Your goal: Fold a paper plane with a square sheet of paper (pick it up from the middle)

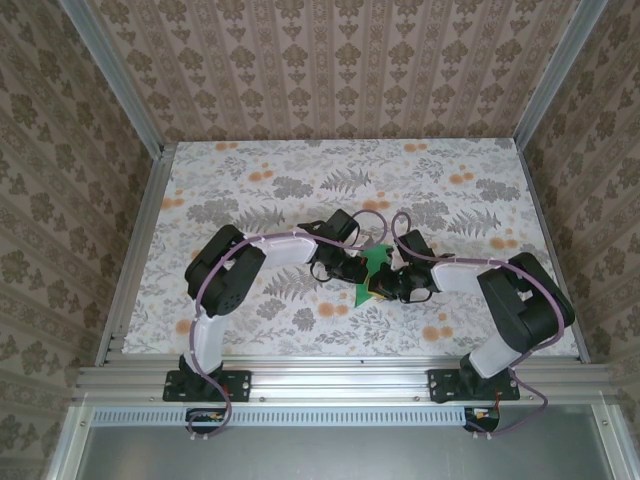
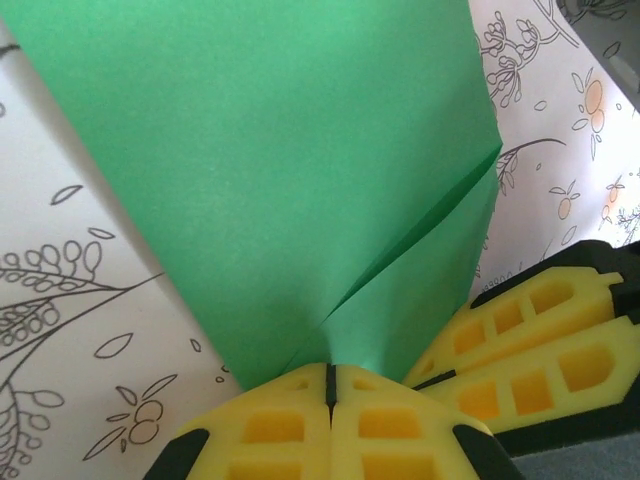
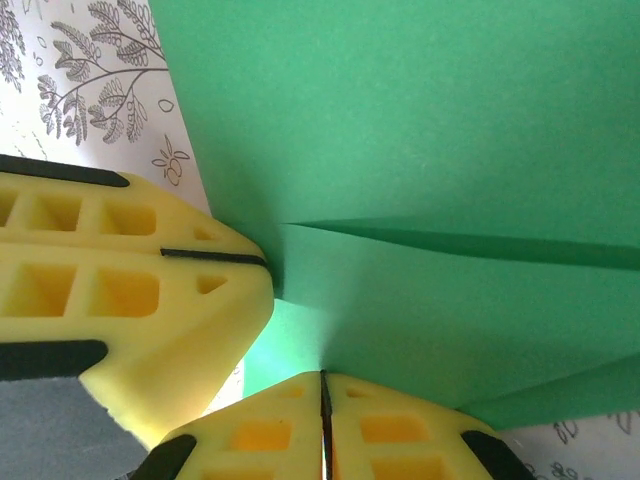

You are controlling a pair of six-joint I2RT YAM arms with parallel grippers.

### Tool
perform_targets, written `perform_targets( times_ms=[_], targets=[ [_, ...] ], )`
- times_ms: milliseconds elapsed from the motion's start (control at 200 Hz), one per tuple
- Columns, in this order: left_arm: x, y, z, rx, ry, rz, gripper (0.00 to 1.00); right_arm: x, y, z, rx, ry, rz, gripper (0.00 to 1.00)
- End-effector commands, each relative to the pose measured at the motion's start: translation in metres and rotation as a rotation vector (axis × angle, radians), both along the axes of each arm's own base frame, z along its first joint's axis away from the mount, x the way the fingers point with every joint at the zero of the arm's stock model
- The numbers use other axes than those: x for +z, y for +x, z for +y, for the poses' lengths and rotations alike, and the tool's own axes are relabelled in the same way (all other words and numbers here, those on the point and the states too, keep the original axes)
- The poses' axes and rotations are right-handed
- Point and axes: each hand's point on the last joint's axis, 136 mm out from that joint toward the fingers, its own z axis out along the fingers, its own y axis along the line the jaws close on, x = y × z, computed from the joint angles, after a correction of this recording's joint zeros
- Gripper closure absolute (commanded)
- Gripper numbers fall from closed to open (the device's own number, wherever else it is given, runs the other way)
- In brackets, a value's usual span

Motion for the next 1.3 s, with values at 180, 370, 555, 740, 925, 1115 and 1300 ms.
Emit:
perform_targets(
  times_ms=[180, 370, 555, 740, 925, 1115, 1300],
  targets=[
    [-0.019, -0.009, 0.013, 0.015, 0.069, 0.05, 0.96, 0.009, -0.009, -0.003, -0.002, -0.006, -0.017, 0.9],
    [-0.018, -0.008, 0.011, 0.017, 0.065, 0.051, 0.96, 0.016, -0.009, 0.022, 0.01, 0.107, -0.036, 0.9],
    [-0.018, -0.007, 0.01, 0.022, 0.066, 0.056, 0.96, -0.023, -0.018, 0.008, -0.039, 0.03, 0.022, 0.9],
    [-0.019, -0.008, 0.012, 0.038, 0.073, 0.064, 0.96, 0.001, -0.017, 0.012, -0.032, 0.06, -0.036, 0.9],
    [-0.018, -0.006, 0.011, 0.053, 0.07, 0.065, 0.96, 0.028, -0.02, 0.027, -0.029, 0.118, -0.108, 0.9],
    [-0.017, -0.005, 0.01, 0.058, 0.066, 0.066, 0.96, 0.012, -0.02, 0.039, -0.032, 0.112, -0.093, 0.9],
    [-0.018, -0.005, 0.011, 0.06, 0.07, 0.066, 0.96, -0.025, -0.032, 0.022, -0.06, 0.003, -0.017, 0.9]
  ],
)
